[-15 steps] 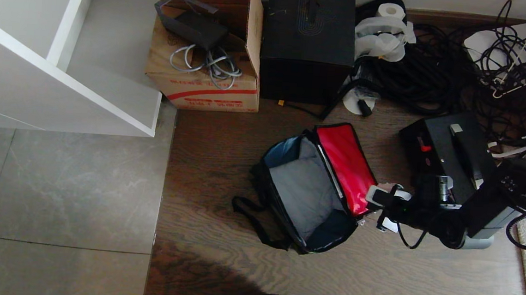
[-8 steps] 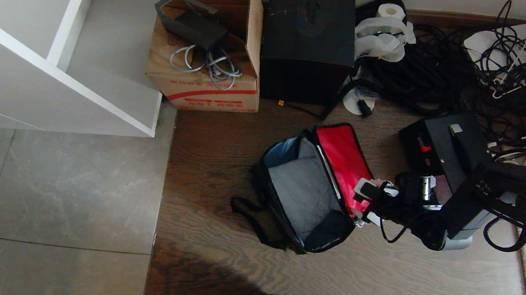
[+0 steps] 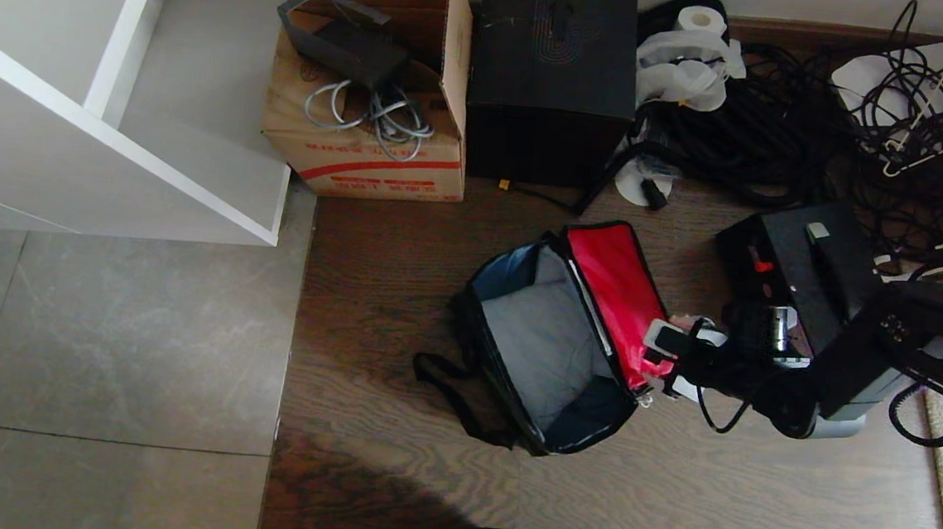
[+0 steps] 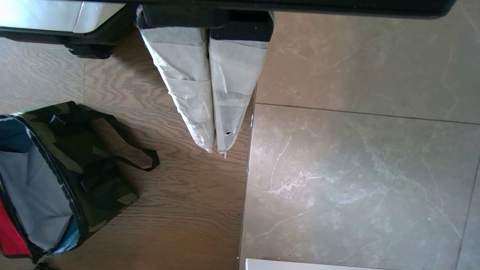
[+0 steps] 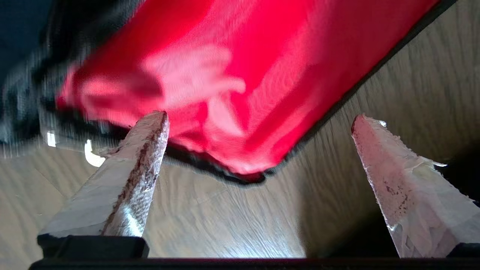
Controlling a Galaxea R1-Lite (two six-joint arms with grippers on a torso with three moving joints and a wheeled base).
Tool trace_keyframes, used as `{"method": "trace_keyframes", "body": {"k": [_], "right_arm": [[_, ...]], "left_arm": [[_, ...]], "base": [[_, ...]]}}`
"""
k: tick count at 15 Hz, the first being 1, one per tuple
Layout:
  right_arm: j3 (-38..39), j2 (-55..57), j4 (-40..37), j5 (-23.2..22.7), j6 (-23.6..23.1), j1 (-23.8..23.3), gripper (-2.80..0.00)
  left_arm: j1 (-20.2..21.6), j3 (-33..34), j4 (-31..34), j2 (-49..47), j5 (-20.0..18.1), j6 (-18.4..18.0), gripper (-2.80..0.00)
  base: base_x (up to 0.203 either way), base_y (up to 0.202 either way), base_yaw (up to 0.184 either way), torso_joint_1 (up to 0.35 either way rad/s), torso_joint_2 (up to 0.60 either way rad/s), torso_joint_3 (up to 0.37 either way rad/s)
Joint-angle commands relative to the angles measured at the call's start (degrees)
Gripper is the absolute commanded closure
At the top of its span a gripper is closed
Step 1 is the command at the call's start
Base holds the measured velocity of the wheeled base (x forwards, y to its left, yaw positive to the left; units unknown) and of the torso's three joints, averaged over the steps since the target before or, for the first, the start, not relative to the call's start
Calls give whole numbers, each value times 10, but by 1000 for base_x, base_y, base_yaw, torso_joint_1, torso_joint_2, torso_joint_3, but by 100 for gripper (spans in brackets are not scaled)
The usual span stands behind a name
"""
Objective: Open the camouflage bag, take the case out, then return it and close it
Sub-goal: Grip the handle again
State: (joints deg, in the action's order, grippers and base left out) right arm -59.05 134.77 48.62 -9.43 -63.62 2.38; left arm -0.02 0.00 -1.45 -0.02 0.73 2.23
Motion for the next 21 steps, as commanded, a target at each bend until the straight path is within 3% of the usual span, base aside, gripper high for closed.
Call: {"method": "trace_keyframes", "body": {"k": [1, 5, 7, 15, 21], "right_arm": [[5, -23, -13, -9, -19, -10, -280], [17, -16, -55, -17, -38, -11, -280], [20, 0, -78, -22, -84, -7, -280], [-30, 66, -60, 3, -10, 42, -280], [-81, 94, 3, 26, -2, 46, -280]], "left_arm": [[0, 5, 0, 0, 1, 1, 0], [0, 5, 0, 0, 1, 0, 0], [0, 5, 0, 0, 1, 1, 0], [0, 6, 0, 0, 1, 1, 0], [0, 6, 0, 1, 1, 0, 0]], "base": [[0, 0, 0, 0, 0, 0], [0, 0, 0, 0, 0, 0], [0, 0, 0, 0, 0, 0], [0, 0, 0, 0, 0, 0], [0, 0, 0, 0, 0, 0]]}}
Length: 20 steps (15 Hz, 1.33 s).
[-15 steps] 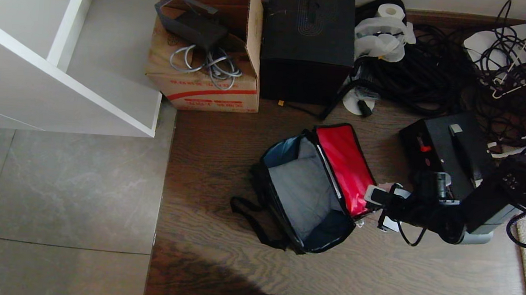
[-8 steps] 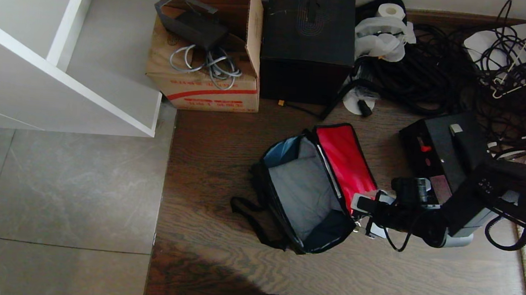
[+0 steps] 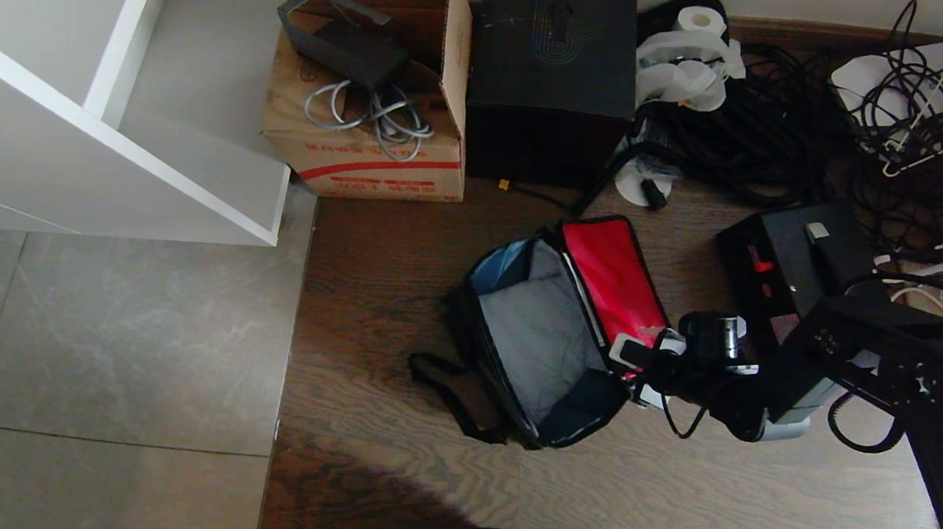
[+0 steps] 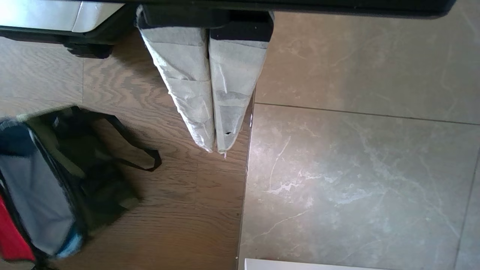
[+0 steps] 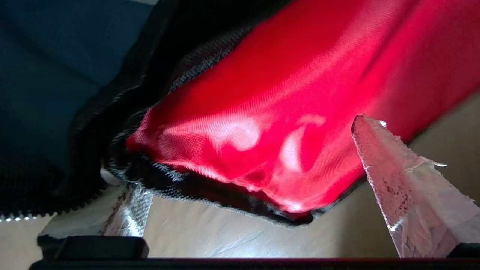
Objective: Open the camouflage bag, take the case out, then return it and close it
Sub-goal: Grip the handle again
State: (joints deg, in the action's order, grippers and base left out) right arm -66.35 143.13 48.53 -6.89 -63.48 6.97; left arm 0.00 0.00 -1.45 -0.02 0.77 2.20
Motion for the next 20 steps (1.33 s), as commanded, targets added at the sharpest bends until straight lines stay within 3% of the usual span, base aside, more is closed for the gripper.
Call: {"method": "trace_keyframes", "body": {"k": [1, 13, 14, 15, 20], "right_arm": [[-6, 6, 17, 0, -4, -2, -280], [5, -36, 67, 0, 3, -29, -280], [5, -37, 68, 0, 3, -29, -237], [5, -38, 68, 0, 3, -29, 0], [17, -49, 69, 1, 3, -30, 0]], "left_arm": [[0, 6, 0, 1, 0, 1, 0], [0, 6, 0, 0, 0, 0, 0], [0, 5, 0, 0, 0, 0, 0], [0, 5, 0, 0, 0, 0, 0], [0, 5, 0, 0, 0, 1, 0]], "base": [[0, 0, 0, 0, 0, 0], [0, 0, 0, 0, 0, 0], [0, 0, 0, 0, 0, 0], [0, 0, 0, 0, 0, 0], [0, 0, 0, 0, 0, 0]]}}
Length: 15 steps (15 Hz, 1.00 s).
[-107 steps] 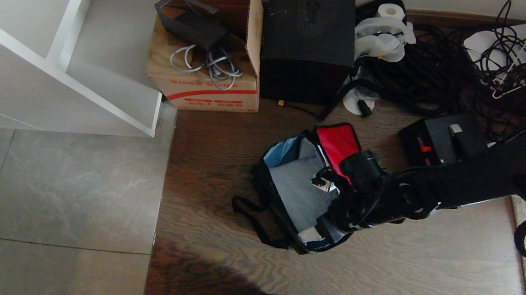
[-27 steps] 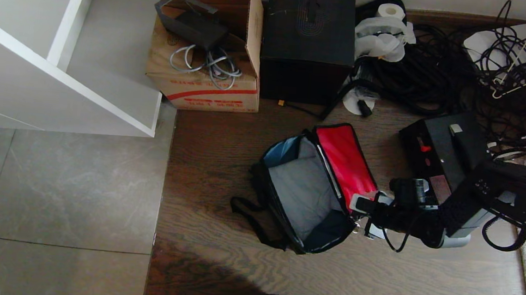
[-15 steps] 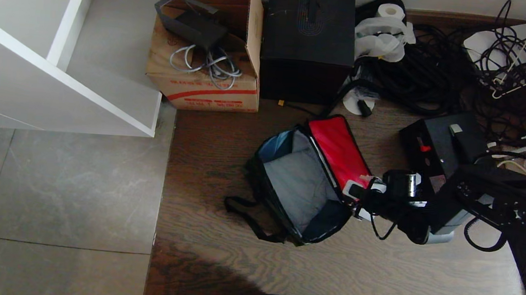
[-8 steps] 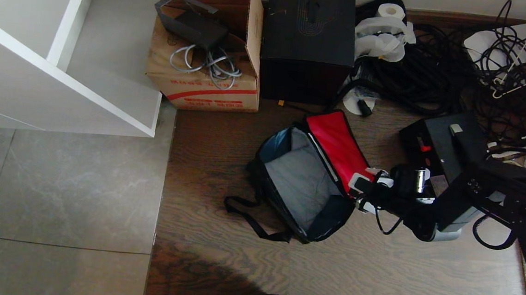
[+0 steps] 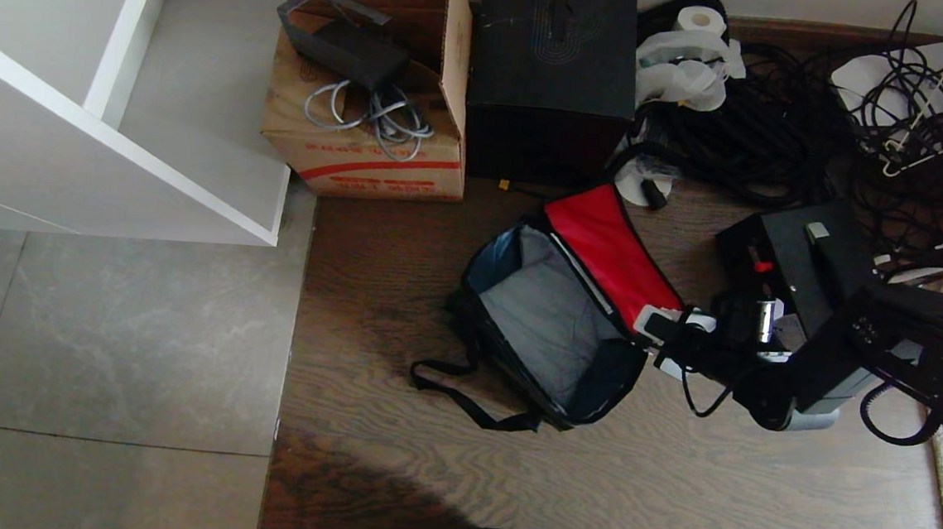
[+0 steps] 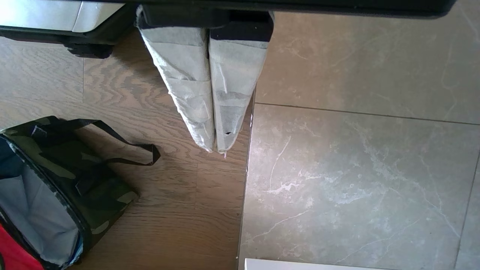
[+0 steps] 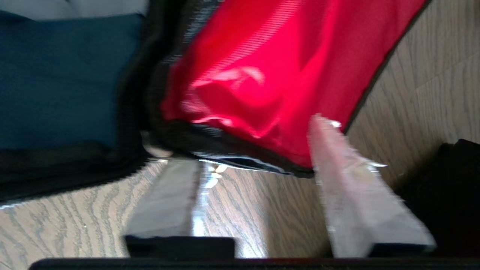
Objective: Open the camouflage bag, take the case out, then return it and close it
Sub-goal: Grip the handle again
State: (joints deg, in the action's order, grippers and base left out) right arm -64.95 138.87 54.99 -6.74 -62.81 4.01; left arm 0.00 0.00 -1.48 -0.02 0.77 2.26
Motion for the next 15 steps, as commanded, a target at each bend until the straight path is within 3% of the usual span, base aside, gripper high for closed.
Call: {"method": "trace_keyframes", "body": {"k": [1, 9, 15], "right_arm": [[7, -12, 4, -1, -4, -1, 0], [48, -59, 13, -2, -3, -3, 0], [76, -153, 8, -3, 6, -33, 0]], "left_arm": [[0, 5, 0, 0, 0, -1, 0], [0, 5, 0, 0, 0, -1, 0], [0, 5, 0, 0, 0, 0, 0]], "base": [[0, 0, 0, 0, 0, 0], [0, 0, 0, 0, 0, 0], [0, 0, 0, 0, 0, 0]]}}
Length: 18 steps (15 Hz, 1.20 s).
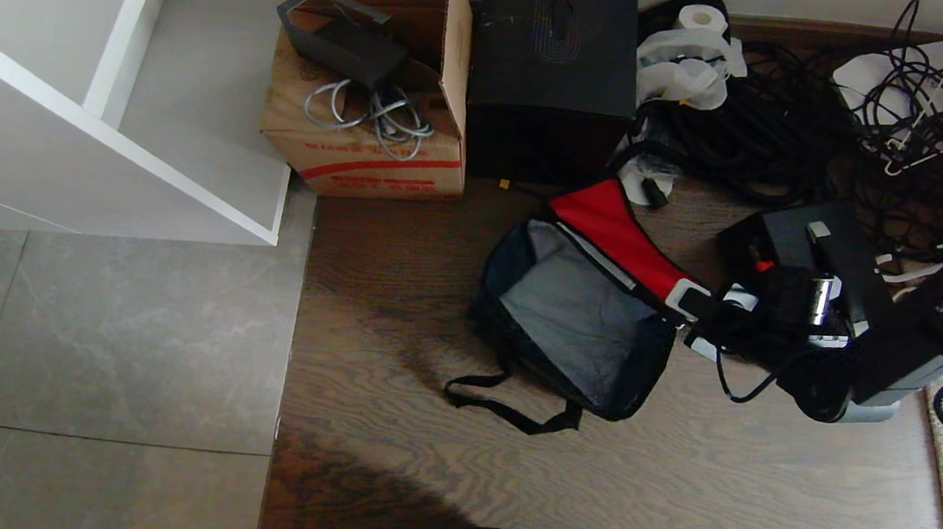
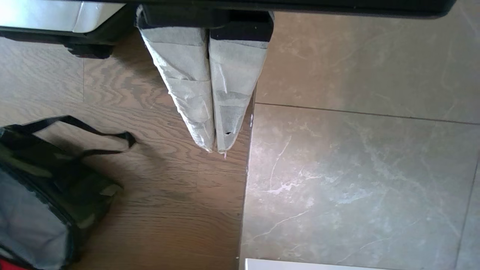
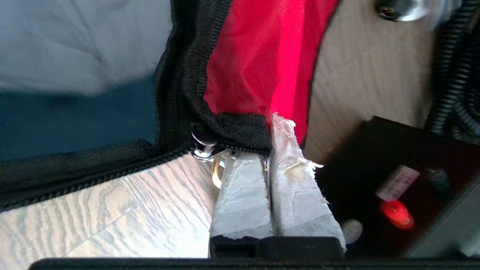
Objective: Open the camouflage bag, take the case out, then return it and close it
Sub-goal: Grip the handle again
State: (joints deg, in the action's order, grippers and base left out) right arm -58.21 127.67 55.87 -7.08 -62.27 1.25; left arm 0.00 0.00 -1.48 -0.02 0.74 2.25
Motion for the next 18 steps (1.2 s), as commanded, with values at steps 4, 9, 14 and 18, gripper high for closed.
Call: {"method": "trace_keyframes", "body": {"k": [4, 9, 14, 18], "right_arm": [[4, -65, -33, 1, 41, -7, 0], [3, -71, -91, -1, 66, 10, 0], [-22, -80, -54, -2, 70, 14, 0], [-37, -109, -23, -1, 78, 12, 0]], "left_arm": [[0, 5, 0, 0, 1, 0, 0], [0, 5, 0, 0, 1, 0, 0], [0, 5, 0, 0, 1, 0, 0], [0, 5, 0, 0, 1, 0, 0]], "base": [[0, 0, 0, 0, 0, 0], [0, 0, 0, 0, 0, 0], [0, 0, 0, 0, 0, 0], [0, 0, 0, 0, 0, 0]]}}
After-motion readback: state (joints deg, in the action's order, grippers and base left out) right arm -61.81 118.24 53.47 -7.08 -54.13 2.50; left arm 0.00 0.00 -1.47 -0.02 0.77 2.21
